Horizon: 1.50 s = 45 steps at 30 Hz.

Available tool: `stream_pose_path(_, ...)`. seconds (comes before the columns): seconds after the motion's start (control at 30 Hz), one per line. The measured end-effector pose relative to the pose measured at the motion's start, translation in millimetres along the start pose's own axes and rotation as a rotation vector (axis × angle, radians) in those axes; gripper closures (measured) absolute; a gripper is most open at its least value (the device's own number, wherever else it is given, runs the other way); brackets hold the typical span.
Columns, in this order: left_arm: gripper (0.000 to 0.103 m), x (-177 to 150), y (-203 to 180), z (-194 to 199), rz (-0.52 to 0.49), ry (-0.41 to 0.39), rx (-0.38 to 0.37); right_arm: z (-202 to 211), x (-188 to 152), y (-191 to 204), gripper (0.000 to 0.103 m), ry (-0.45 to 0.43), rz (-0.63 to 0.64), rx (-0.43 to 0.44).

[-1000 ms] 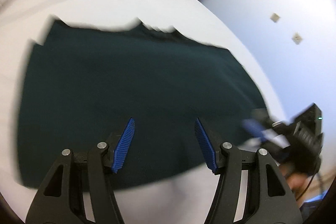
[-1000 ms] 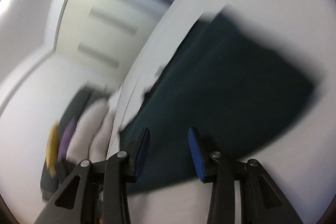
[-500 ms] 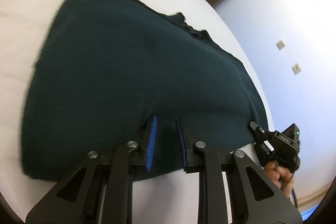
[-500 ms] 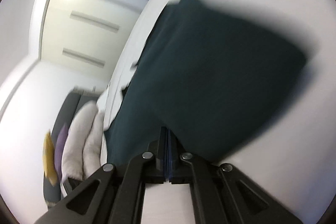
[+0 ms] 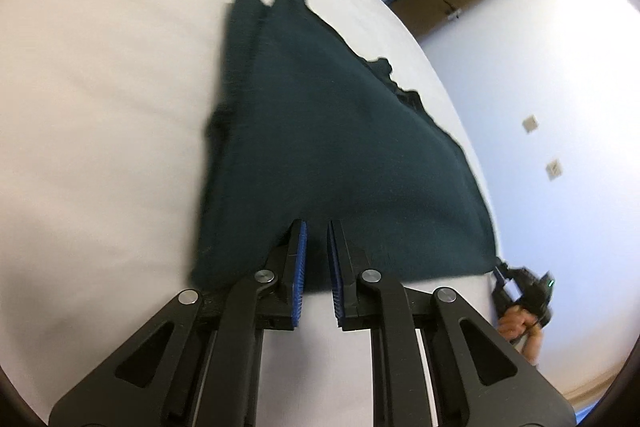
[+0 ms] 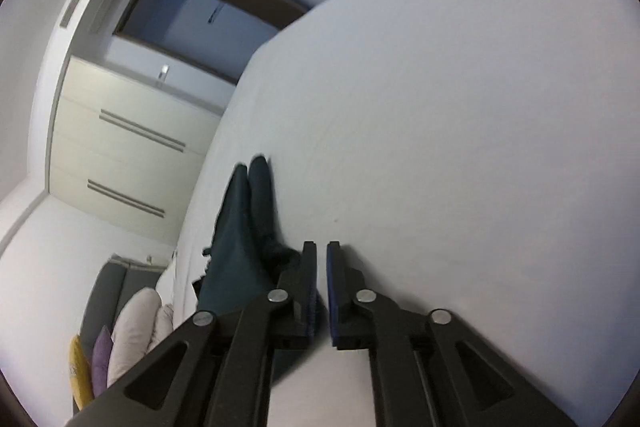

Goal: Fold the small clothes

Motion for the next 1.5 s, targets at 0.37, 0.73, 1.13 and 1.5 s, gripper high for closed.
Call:
stream_pose_path(0.37,0.090,50,-69,14,-0.120,-0.138,-0.040,-77,-53,114,0.054,0.255,0.209,0.206)
stream_pose_path(0.73,0.090,124,-114,-62,-0.218,-0.120,0.042,-209,-128,134,0.054,0.534,0.260,0.176)
stream_pose_path(1.13,0.090,146,-63,-117,-0.094,-0.086,0.038,-240,-58,93,0.079,0.464,0.149,0.135)
stream_pose_path(1.5,0.090,135,-52,-101,-0.096,-0.132,0.011,-147,27,9,0.103,0.098,0.055,0.118)
Point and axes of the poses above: each gripper's, at about its wrist camera, not at the fingertips, and z roughly against the way its jaws point, y to its left, x to its top, the point moved 8 cm from there along -z, roughly the way its jaws point, and after that the axes turned 14 degrees about x, right-handed, at the moved point
